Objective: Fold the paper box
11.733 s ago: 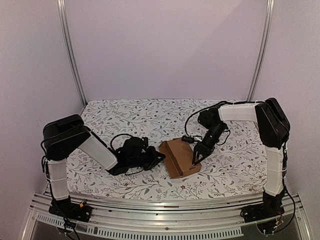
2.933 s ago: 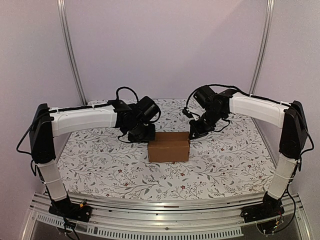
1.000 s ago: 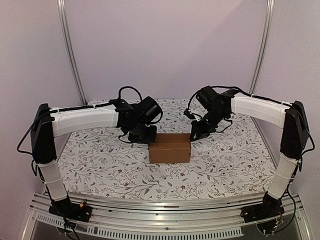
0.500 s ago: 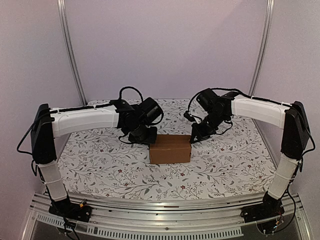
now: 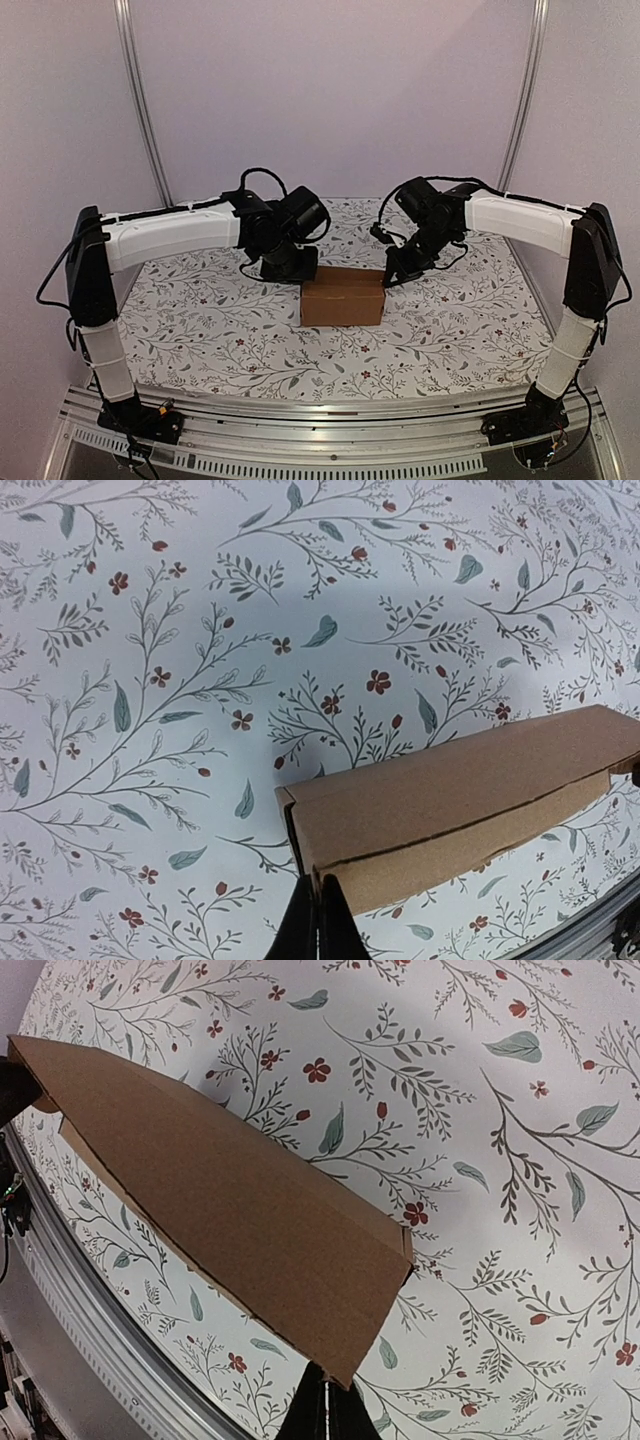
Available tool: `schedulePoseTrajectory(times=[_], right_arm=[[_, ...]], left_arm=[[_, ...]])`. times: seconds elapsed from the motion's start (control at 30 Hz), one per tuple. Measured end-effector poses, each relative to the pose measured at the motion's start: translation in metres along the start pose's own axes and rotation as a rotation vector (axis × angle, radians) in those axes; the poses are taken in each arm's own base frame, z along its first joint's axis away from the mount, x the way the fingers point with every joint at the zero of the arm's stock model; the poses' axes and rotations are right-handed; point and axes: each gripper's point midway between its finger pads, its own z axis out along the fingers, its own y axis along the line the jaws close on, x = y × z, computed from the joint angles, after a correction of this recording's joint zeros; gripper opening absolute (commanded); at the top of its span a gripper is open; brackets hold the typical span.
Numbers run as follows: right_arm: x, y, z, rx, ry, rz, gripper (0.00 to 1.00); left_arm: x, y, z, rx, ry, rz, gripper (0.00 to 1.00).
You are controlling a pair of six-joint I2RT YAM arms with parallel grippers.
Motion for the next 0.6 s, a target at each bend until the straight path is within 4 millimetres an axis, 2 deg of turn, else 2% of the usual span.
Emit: schedulePoseTrajectory(times=[0.2,0.6], right_arm=[[0.0,0.0,0.0,0.0,0.0,0.0,0.01],[0.001,0.0,-0.001,-0.002,-0.001,0.0,0.01]], left_arm=[[0.007,0.002,0.01,-0.019,0.03,0.006,0.0],[0.004,0.002,0.014,-0.027,-0.004,-0.004,0.0]])
